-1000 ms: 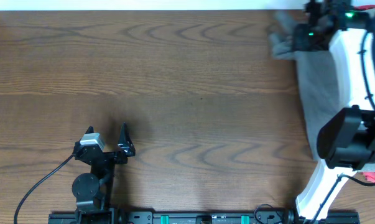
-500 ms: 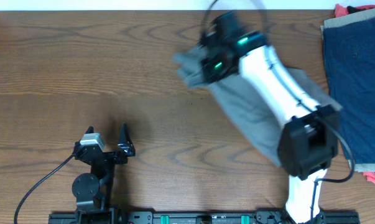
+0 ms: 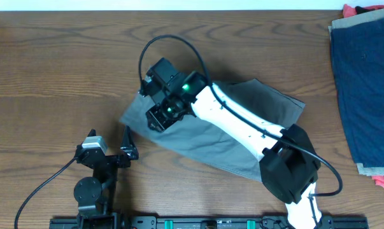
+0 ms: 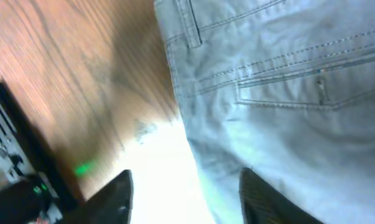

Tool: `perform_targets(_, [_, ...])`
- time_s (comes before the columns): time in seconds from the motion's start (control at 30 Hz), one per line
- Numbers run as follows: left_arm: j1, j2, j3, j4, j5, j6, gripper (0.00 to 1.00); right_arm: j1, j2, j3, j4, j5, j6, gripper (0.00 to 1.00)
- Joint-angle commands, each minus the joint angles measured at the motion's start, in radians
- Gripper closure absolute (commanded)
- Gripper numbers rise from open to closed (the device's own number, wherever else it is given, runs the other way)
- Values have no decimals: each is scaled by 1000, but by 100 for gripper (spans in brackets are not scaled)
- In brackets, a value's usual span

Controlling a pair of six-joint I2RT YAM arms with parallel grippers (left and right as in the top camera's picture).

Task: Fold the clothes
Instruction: 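Drag the grey shorts left onto the table center and release, then grasp the shorts' right edge with the right gripper and pull right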

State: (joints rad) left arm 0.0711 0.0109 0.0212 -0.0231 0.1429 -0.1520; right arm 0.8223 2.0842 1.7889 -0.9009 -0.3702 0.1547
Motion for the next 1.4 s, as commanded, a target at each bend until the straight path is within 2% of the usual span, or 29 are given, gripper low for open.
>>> perform_targets(0.0, [3, -5, -17, -34, 10, 17, 2, -42, -4, 13, -20, 7, 10, 32])
perform_targets(0.27, [3, -5, -17, -34, 10, 17, 2, -258, -16, 107, -262, 8, 6, 16])
perform_targets(0.3, [3, -5, -17, -34, 10, 17, 2, -290, -16, 113, -291, 7, 5, 11])
perform_targets(0.33, [3, -5, -17, -34, 10, 17, 2, -325, -16, 115, -322, 7, 5, 1])
perform_targets(0.43, [3, -5, -17, -34, 10, 17, 2, -421, -16, 114, -437, 18, -66, 1])
perform_targets(0.5, [3, -5, -17, -34, 10, 17, 2, -489, -16, 113, -517, 122, -117, 1])
perform_targets(0.67, [3, -5, -17, -34, 10, 17, 2, -653, -16, 113, -643, 486, 105, 1])
perform_targets(0.73, [3, -2, -17, -34, 10, 17, 2, -727, -16, 113, -661, 555, 171, 1])
perform_targets(0.97, [3, 0, -17, -34, 10, 17, 2, -994, -16, 111, -657, 473, 187, 1])
perform_targets(1.07, [3, 0, -17, -34, 10, 17, 2, -1071, -16, 93, -645, 388, 145, 1])
perform_targets(1.2, [3, 0, -17, -34, 10, 17, 2, -1114, -16, 22, -592, 189, -49, 1])
perform_targets(1.37, [3, 0, -17, -34, 10, 17, 2, -1101, -16, -130, -491, 101, -87, 1])
